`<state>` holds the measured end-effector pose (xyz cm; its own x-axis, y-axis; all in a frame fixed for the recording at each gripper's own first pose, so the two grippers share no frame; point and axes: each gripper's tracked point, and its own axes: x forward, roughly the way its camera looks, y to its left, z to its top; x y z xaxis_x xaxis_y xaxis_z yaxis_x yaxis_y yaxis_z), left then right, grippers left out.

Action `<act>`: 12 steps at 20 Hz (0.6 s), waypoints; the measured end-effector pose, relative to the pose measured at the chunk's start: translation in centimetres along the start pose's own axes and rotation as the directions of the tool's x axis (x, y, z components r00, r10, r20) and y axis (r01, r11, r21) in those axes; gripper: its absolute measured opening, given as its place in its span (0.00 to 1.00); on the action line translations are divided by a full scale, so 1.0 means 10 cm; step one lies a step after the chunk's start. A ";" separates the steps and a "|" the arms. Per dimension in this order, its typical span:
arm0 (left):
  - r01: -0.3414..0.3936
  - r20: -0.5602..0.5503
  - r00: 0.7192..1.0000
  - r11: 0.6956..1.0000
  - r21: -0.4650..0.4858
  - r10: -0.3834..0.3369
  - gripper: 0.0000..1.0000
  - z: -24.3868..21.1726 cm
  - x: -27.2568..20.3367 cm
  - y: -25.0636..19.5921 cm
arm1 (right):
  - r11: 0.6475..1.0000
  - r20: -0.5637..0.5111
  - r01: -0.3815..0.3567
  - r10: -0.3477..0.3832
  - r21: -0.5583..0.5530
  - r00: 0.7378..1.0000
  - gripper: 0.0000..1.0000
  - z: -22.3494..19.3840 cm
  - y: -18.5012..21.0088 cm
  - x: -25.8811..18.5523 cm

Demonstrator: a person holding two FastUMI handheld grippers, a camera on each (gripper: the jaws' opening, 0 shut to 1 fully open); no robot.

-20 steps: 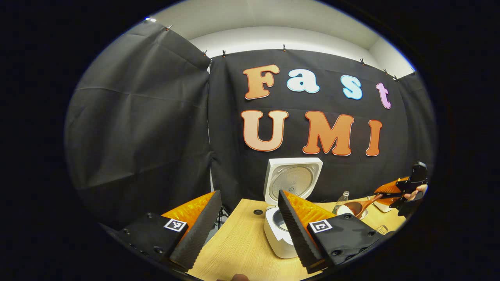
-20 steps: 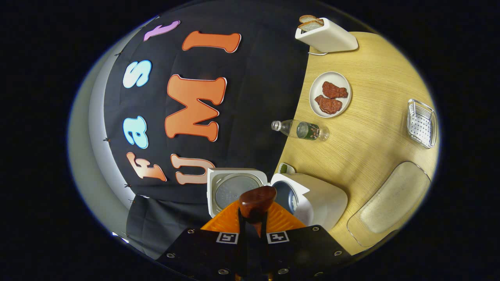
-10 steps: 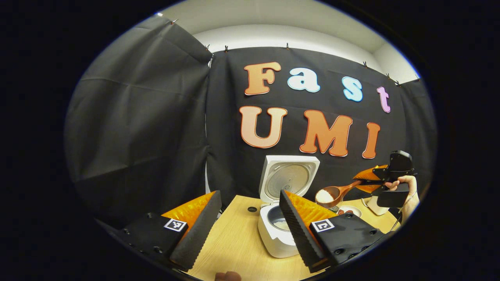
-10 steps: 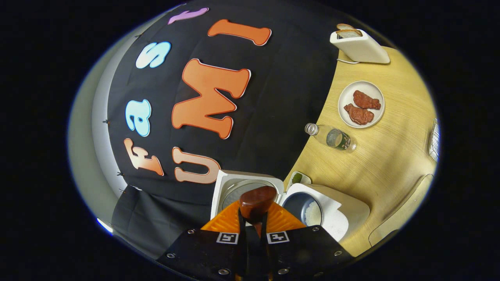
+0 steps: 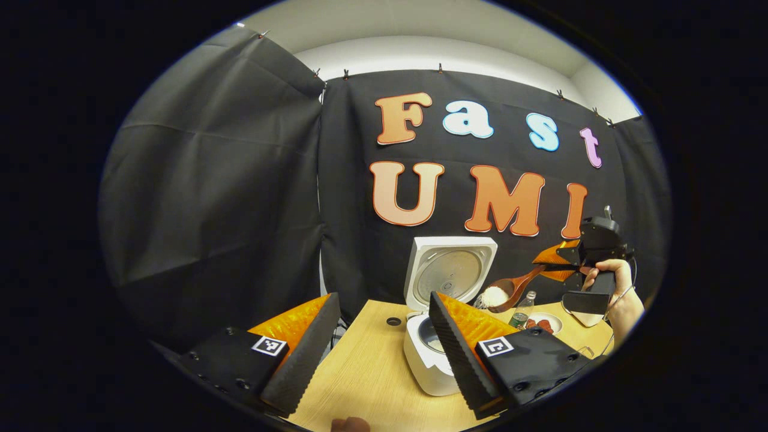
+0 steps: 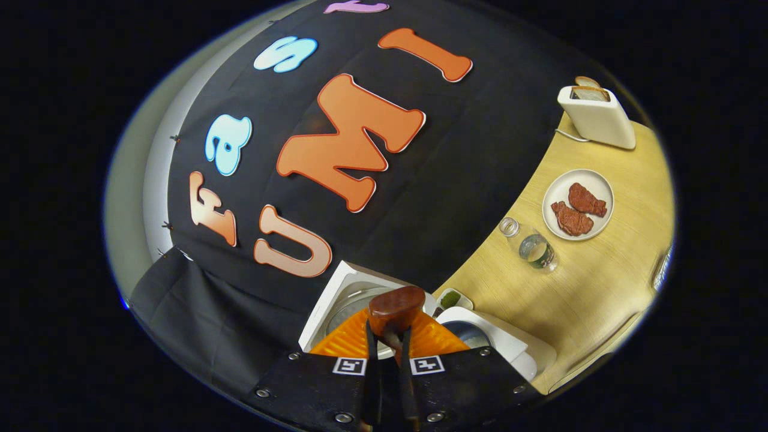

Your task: Close the left gripper, press the button to open the rice cooker; take a wooden spoon from the chopstick holder with the right hand, scoop a spoonful of rice and pour it into the rice cooker, then put the wooden spoon back into the chopstick holder.

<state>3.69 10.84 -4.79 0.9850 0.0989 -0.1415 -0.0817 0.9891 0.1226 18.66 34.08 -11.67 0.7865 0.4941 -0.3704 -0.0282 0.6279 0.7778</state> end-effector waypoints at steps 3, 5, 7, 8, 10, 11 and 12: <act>-0.010 -0.008 1.000 1.000 0.007 0.010 1.00 -0.03 0.00 0.03 | 0.999 0.006 -0.013 0.013 -0.047 1.000 0.12 0.01 0.11 0.03; -0.006 -0.022 1.000 1.000 -0.003 0.006 1.00 -0.06 0.01 0.01 | 0.997 0.022 -0.009 0.011 -0.083 1.000 0.12 0.02 0.17 0.04; 0.004 -0.024 1.000 1.000 -0.017 -0.004 1.00 -0.07 0.00 -0.01 | 0.991 0.026 -0.004 0.007 -0.134 1.000 0.12 0.02 0.19 0.06; 0.006 -0.021 1.000 1.000 -0.021 -0.007 1.00 -0.06 0.00 -0.02 | 0.989 0.029 -0.005 0.009 -0.150 1.000 0.12 0.01 0.22 0.06; 0.006 -0.014 1.000 1.000 -0.020 -0.006 1.00 -0.04 0.02 -0.03 | 0.986 0.033 -0.009 0.014 -0.165 0.999 0.12 0.00 0.24 0.08; 0.004 -0.013 1.000 1.000 -0.017 -0.004 1.00 -0.04 0.01 -0.02 | 0.986 0.033 -0.008 0.014 -0.165 0.999 0.12 -0.01 0.24 0.08; 0.006 -0.013 1.000 1.000 -0.015 -0.006 1.00 -0.04 0.00 -0.01 | 0.986 0.030 -0.007 0.012 -0.167 0.999 0.12 -0.02 0.24 0.08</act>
<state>3.67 10.77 -5.18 0.9834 0.0946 -0.1545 -0.0785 0.9912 0.1069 19.05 36.11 -10.18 0.8042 0.4837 -0.3454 -0.1365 0.7159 0.6847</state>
